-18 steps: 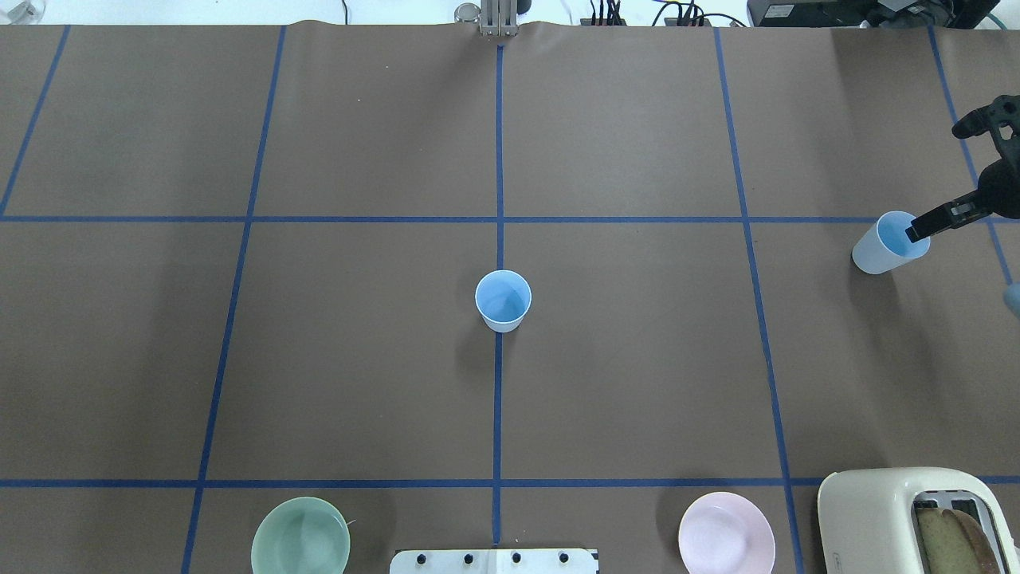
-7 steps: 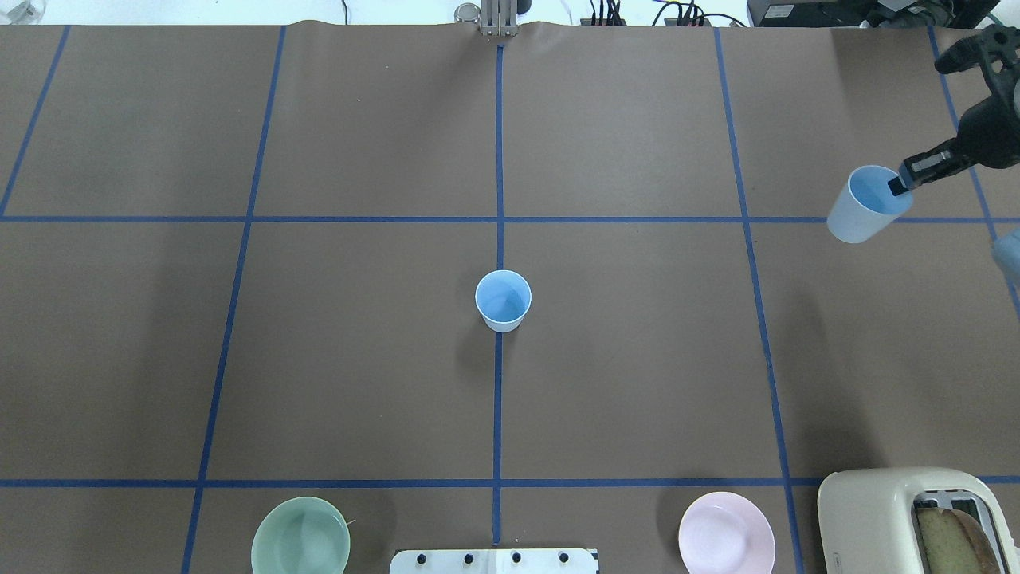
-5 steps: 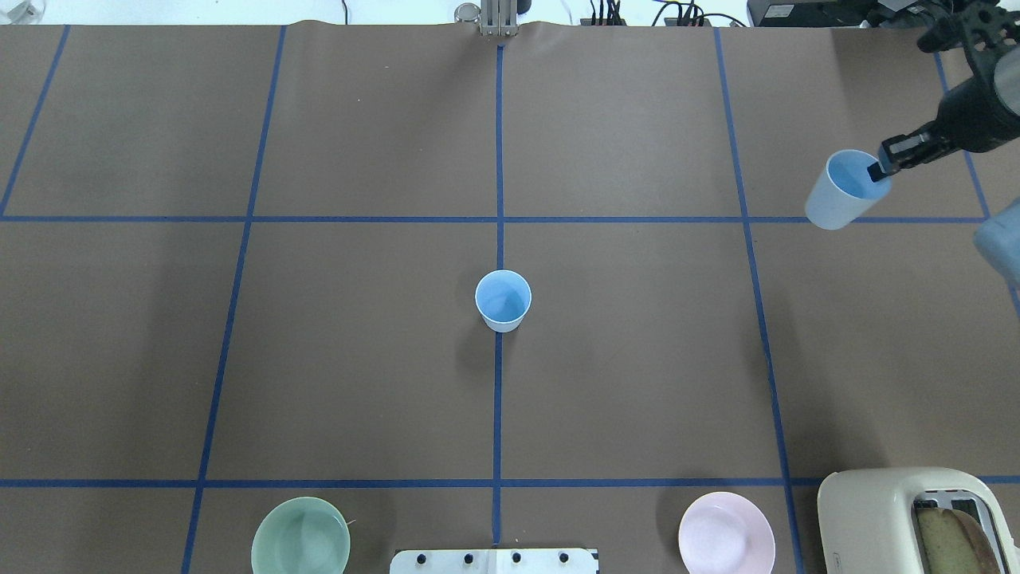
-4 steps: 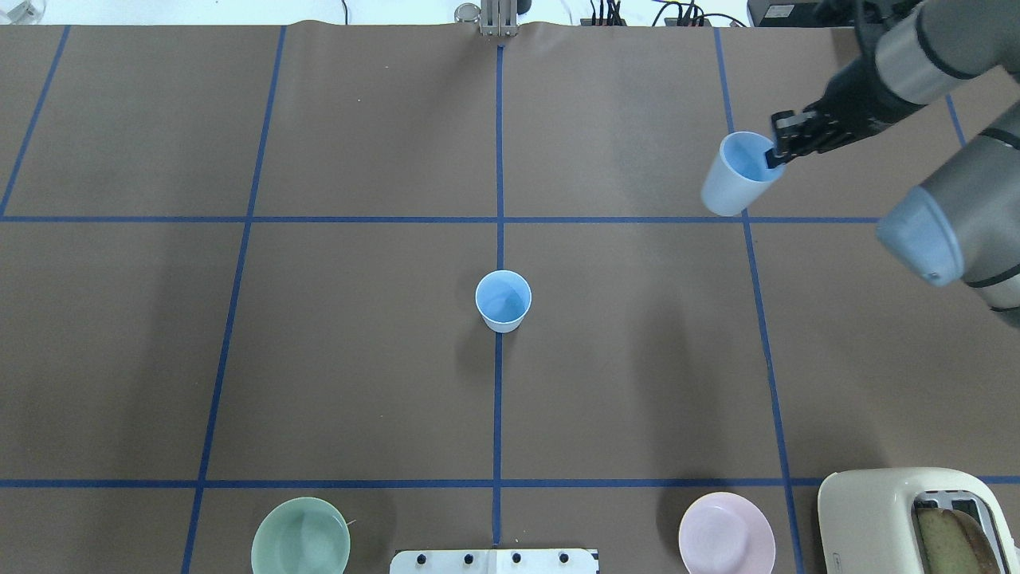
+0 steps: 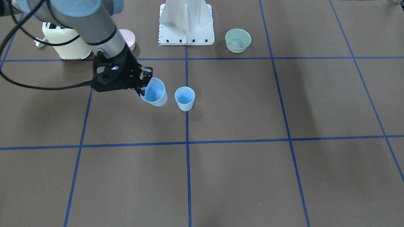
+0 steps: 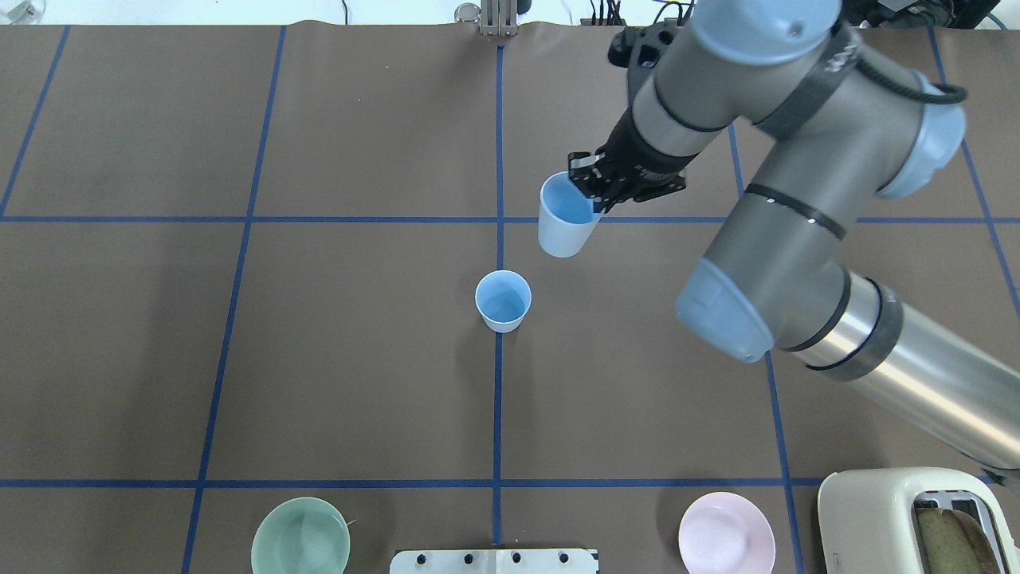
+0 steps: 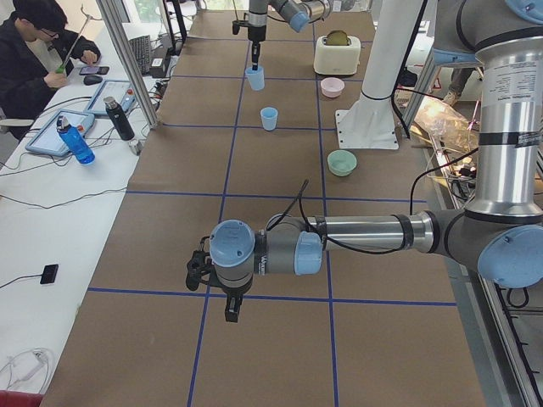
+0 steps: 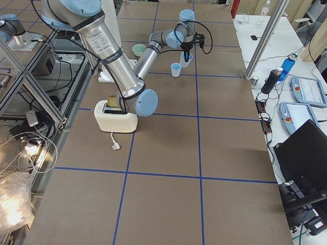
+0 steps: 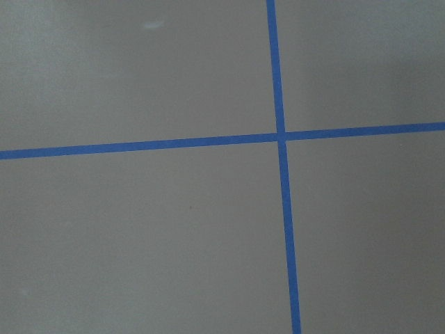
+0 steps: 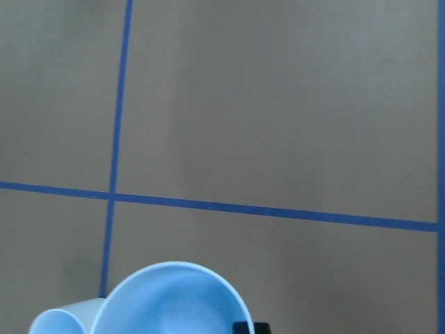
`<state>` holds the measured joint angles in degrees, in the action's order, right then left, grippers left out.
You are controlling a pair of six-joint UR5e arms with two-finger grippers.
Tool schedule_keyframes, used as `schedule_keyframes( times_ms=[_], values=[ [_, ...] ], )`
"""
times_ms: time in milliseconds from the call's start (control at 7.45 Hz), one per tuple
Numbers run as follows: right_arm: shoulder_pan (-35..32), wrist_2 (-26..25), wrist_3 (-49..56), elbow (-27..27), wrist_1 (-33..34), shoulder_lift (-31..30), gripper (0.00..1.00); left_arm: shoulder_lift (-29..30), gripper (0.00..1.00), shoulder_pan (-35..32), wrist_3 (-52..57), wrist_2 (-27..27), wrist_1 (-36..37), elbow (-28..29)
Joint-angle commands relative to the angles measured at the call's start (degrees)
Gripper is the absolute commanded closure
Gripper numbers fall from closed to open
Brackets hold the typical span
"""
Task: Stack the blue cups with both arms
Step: 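Lift the cup with the right gripper and carry it over the center cup, then lower the held cup into the center cup and open the right gripper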
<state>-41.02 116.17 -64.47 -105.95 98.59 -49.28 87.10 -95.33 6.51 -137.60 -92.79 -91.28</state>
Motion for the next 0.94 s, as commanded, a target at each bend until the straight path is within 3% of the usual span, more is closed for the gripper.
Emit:
schedule_keyframes(
  times_ms=[0,537,805],
  values=[
    [7.24,-7.94,-6.00,3.01,3.28,5.67,1.00,-0.53,0.02,-0.03,0.00,0.05,-0.02,-0.04],
    [11.04,-12.88,-7.25,6.02,3.19,6.39,1.00,-0.97,0.02,0.06,0.00,-0.04,-0.02,-0.04],
    [11.48,-12.98,-7.25,6.99,3.19,5.78,1.00,-1.06,0.02,-0.03,0.00,-0.04,-0.02,-0.04]
  ],
)
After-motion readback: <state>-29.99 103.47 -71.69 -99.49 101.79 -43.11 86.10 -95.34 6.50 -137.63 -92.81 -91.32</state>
